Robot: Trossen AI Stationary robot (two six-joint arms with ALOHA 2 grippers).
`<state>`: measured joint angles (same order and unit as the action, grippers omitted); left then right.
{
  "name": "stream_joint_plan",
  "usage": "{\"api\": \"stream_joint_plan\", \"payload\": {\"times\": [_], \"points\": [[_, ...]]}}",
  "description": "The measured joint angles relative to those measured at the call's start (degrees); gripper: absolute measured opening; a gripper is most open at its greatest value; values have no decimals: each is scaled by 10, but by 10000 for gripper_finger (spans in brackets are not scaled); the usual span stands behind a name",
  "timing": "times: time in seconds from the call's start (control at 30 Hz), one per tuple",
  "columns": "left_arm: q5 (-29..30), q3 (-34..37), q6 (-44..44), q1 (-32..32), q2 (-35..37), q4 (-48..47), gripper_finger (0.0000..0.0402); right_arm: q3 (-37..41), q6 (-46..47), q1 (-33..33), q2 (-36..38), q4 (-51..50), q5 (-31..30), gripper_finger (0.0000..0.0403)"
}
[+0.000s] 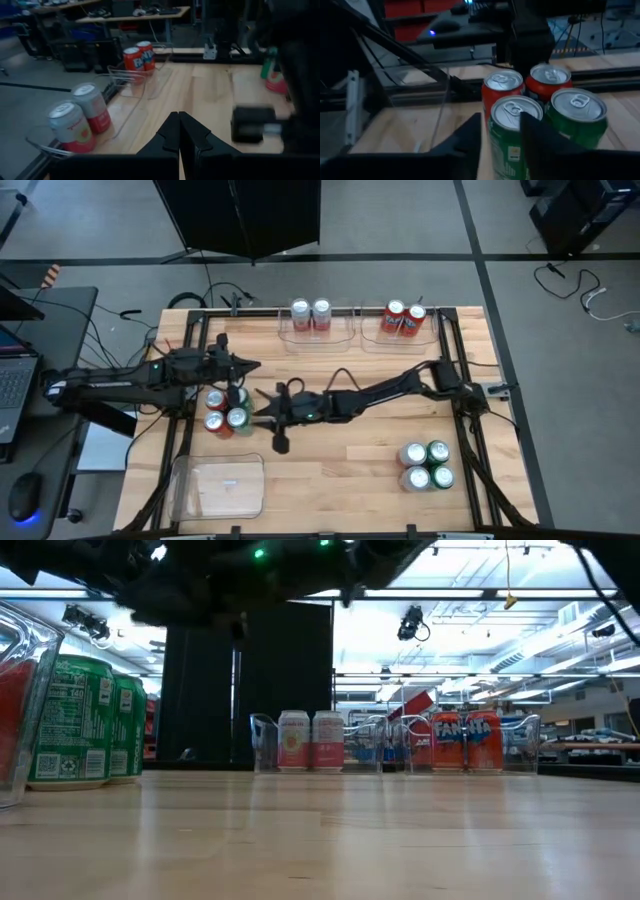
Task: Sort soda cans
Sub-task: Put the green soda can into the bottom left transparent bin
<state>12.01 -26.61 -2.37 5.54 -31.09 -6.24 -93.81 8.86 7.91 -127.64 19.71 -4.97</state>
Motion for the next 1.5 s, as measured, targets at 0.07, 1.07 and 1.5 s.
{"api": "stream_joint_plan", "payload": {"times": [0.07, 1.07, 1.5], "points": [[3, 0, 0, 0, 13, -3, 0, -37, 0, -1, -25, -20, -1, 155], [20, 7, 12, 0, 101, -71, 0, -150, 6, -10, -132, -52, -41, 360], [21, 7, 10, 0, 101, -75, 0, -150, 7, -17, -138, -47, -22, 219]]}}
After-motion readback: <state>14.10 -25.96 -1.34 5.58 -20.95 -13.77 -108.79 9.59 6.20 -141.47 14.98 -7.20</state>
